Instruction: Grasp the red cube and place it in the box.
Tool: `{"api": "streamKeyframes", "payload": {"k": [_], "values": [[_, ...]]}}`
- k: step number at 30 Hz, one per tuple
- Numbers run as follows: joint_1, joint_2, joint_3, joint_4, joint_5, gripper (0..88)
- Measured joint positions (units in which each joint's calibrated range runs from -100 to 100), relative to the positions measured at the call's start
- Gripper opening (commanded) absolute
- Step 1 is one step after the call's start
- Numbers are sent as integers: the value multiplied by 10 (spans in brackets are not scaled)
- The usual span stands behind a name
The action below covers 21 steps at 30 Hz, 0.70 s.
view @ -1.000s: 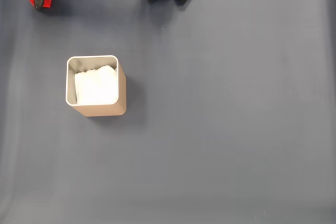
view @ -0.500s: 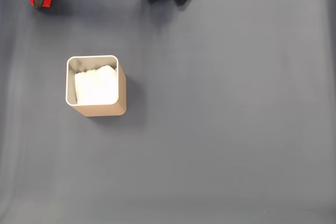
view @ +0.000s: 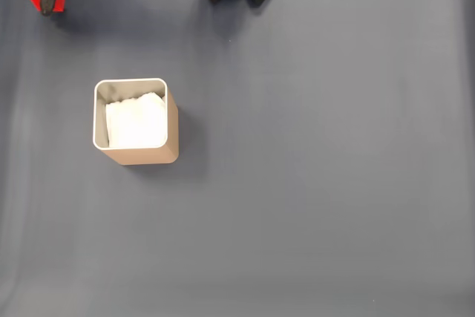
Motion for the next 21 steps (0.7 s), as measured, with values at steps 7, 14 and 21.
{"api": "streamKeyframes", "payload": {"k": [7,14,21], "values": [[-21,0,-62,64,13,22],[-48,-11,-131,137,14,20],[-81,-19,-197,200,14,18]]}}
